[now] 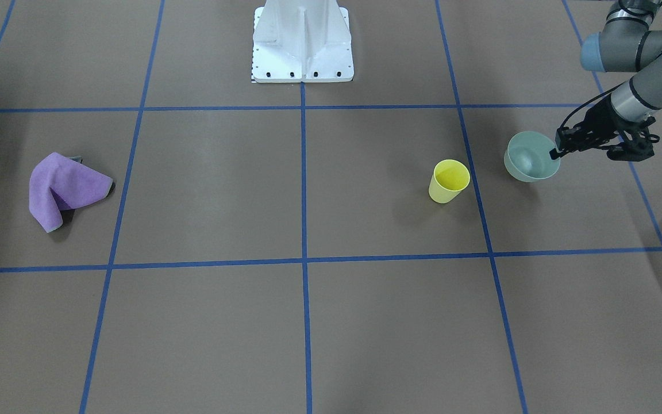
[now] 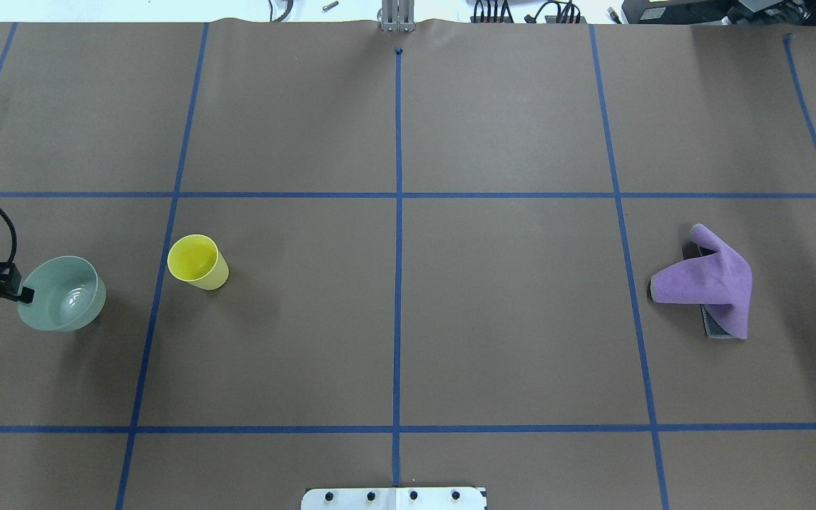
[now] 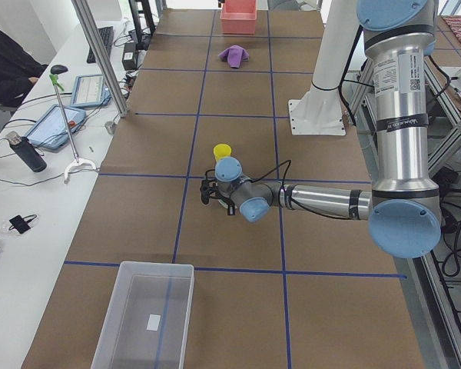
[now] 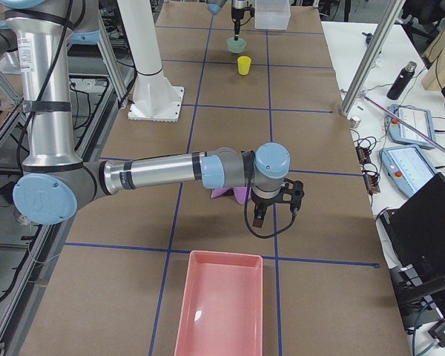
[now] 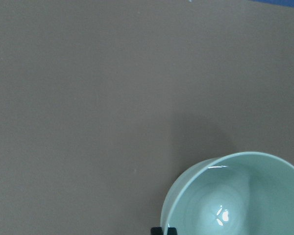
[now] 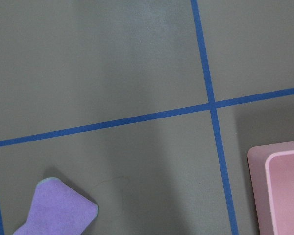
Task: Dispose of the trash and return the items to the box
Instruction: 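Lift the green bowl with the left gripper and carry it into the clear bin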
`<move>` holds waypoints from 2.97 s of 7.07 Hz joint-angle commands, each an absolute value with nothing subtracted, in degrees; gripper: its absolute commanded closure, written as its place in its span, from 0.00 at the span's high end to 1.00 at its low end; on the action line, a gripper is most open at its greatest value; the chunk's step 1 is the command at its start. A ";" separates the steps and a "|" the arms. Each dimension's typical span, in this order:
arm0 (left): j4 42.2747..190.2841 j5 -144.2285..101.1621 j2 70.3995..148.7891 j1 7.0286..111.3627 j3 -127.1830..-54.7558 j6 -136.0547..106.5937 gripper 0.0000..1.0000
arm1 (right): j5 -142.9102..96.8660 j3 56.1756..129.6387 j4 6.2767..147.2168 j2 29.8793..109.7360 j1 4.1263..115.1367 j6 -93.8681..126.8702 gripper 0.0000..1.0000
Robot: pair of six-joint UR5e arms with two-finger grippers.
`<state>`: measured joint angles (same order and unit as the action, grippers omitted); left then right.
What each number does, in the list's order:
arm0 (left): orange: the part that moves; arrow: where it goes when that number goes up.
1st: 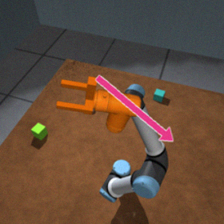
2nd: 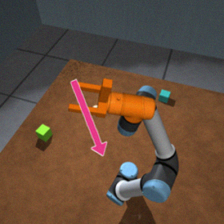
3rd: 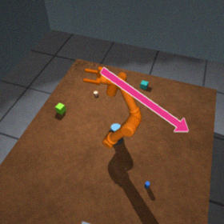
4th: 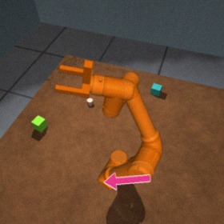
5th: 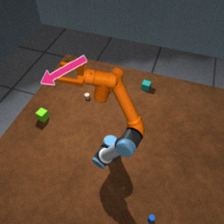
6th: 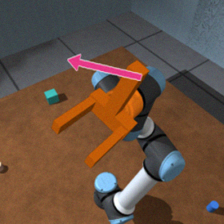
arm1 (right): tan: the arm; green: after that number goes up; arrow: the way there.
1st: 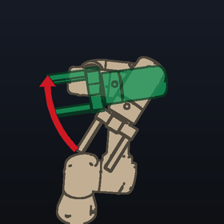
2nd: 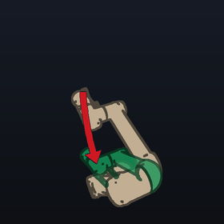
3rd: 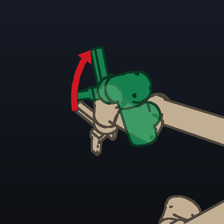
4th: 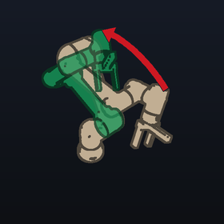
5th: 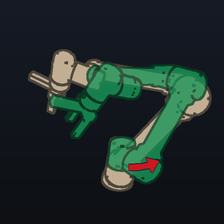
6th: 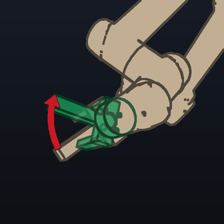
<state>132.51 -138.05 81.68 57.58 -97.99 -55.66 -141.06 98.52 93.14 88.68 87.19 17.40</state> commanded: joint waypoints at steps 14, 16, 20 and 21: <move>108.95 -136.85 103.62 96.68 -59.53 -31.45 0.00 | -140.98 98.96 93.08 88.68 87.01 17.40 1.00; 119.05 -134.31 103.62 96.07 -54.87 -39.18 0.00 | -140.98 99.05 93.08 88.59 87.01 17.49 1.00; 122.68 -134.30 104.24 87.93 -55.37 -39.46 0.00 | -140.98 99.49 93.08 88.59 87.01 17.40 1.00; 123.04 -134.30 104.24 87.28 -55.20 -39.46 0.00 | -141.06 99.49 93.08 88.59 87.01 17.40 1.00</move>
<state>122.02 -134.34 104.16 89.38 -55.31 -39.44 -141.00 99.46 93.08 88.59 87.01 17.40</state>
